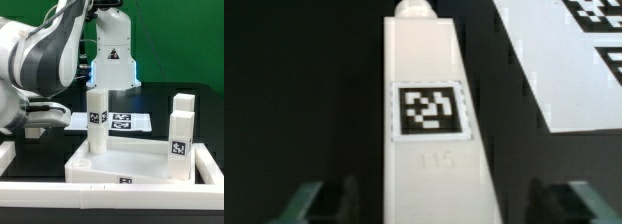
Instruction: Assemble desk
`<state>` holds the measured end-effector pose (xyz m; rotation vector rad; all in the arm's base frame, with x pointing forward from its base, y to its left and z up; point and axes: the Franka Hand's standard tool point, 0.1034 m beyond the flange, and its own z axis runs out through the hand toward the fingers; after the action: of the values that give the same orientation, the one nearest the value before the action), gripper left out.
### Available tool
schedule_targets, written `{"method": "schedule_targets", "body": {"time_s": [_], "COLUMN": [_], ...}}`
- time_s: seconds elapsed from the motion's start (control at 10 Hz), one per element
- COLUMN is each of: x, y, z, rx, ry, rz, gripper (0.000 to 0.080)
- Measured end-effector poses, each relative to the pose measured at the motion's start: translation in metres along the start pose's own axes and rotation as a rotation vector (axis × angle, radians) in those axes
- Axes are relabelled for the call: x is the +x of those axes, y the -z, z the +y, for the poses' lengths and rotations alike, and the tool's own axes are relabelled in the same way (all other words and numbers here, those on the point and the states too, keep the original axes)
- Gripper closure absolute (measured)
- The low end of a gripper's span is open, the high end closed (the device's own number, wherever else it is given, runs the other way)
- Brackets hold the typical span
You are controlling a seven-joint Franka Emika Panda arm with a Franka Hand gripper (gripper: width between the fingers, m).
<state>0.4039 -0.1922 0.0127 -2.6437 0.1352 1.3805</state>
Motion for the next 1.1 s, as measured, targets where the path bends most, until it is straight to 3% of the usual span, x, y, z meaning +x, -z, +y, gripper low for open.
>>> {"method": "schedule_targets", "body": {"time_s": [0.1, 0.2, 0.9, 1.1], "x": [0.0, 0.0, -0.002, -0.027], "y": [0.0, 0.0, 0.004, 0.06], "z": [0.0, 0.0, -0.001, -0.019], "rx": [0.0, 0.0, -0.004, -0.001], "ry": [0.0, 0.0, 0.016, 0.05], "rz": [0.0, 0.0, 0.0, 0.035], "gripper": [0.0486, 0.0514, 0.0512, 0.0512]}}
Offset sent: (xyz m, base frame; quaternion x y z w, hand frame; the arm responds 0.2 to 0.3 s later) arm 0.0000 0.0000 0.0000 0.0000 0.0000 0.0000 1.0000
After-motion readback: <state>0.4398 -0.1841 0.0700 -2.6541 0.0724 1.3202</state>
